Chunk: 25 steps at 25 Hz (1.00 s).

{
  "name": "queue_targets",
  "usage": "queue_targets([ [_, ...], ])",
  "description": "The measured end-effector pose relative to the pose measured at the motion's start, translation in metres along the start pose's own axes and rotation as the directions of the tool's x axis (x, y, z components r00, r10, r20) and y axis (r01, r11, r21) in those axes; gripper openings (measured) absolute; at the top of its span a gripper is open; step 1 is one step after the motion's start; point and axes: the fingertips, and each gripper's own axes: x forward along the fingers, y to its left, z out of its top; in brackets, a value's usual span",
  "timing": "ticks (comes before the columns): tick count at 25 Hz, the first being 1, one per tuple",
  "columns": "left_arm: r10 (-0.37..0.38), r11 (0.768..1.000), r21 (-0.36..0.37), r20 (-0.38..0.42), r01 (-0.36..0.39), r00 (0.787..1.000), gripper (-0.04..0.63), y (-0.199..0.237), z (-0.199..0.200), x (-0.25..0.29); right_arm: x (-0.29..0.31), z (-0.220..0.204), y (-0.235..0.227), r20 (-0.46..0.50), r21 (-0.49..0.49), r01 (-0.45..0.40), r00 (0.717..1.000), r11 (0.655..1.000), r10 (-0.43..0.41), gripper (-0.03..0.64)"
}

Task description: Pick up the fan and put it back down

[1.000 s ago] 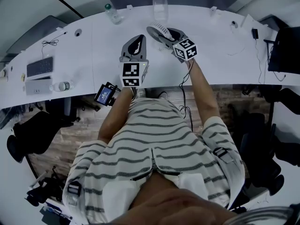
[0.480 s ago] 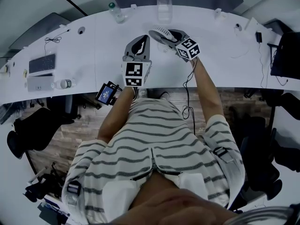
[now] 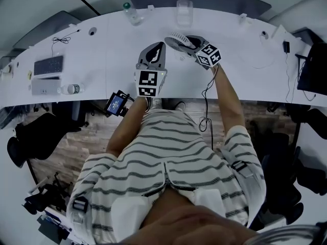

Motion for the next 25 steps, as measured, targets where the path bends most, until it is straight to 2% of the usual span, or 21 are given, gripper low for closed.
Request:
queue_targets([
  [3, 0.006, 1.000, 0.002, -0.002, -0.006, 1.000, 0.008, 0.002, -0.001, 0.000, -0.004, -0.004, -0.003, -0.022, -0.015, -0.012, 1.000, 1.000, 0.011, 0.224],
  [10, -0.007, 1.000, 0.005, -0.011, 0.007, 1.000, 0.008, -0.001, -0.003, 0.005, -0.011, -0.015, -0.006, -0.152, -0.108, -0.058, 0.988, 0.992, 0.041, 0.224],
  [18, -0.043, 0.999, 0.006, -0.018, 0.043, 0.999, 0.008, -0.014, -0.004, 0.009, -0.021, -0.022, -0.010, -0.237, -0.147, -0.076, 0.971, 0.986, 0.040, 0.224],
  [25, -0.053, 0.999, 0.003, -0.022, 0.053, 0.998, 0.008, -0.016, -0.004, 0.007, -0.026, -0.023, -0.009, -0.252, -0.103, -0.056, 0.967, 0.993, 0.029, 0.224],
])
